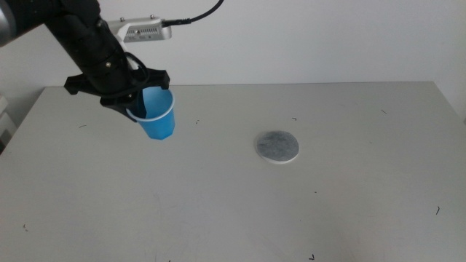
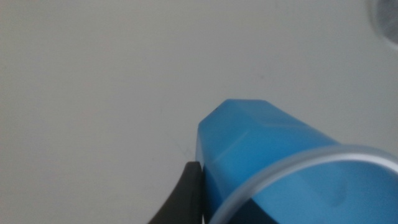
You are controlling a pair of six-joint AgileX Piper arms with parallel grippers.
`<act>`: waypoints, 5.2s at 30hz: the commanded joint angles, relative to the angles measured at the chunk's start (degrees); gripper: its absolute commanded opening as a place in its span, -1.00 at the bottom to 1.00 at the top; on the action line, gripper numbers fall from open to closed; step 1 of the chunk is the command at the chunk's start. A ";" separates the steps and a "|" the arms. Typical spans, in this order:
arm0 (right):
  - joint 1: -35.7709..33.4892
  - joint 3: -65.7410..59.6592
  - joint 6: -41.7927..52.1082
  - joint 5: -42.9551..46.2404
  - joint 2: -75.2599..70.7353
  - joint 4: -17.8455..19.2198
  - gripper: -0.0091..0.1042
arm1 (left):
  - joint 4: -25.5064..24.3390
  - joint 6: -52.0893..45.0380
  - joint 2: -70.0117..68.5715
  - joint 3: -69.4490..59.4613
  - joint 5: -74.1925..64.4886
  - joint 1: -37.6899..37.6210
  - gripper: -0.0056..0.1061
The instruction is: Place an empty cup on a cup mat.
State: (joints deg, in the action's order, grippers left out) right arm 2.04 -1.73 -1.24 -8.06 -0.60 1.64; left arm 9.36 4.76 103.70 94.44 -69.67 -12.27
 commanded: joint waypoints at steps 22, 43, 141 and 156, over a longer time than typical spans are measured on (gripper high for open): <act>-0.04 0.48 0.29 4.29 -1.54 0.79 0.82 | 0.69 10.32 27.31 40.09 -3.90 -18.25 -0.89; -0.04 0.48 0.29 4.29 -1.54 0.79 0.82 | 3.35 8.60 35.19 45.43 2.75 -19.29 -0.87; -0.04 0.48 0.29 4.29 -1.54 0.79 0.82 | -13.47 2.69 -86.82 -61.25 37.41 7.67 0.99; -0.04 0.48 0.29 4.29 -1.54 0.79 0.82 | -15.42 0.97 -103.65 -95.92 70.31 7.62 0.99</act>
State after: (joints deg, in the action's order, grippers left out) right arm 2.04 -1.73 -1.24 -8.06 -0.60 1.64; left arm -6.07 5.22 0.75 -1.15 -5.62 -4.68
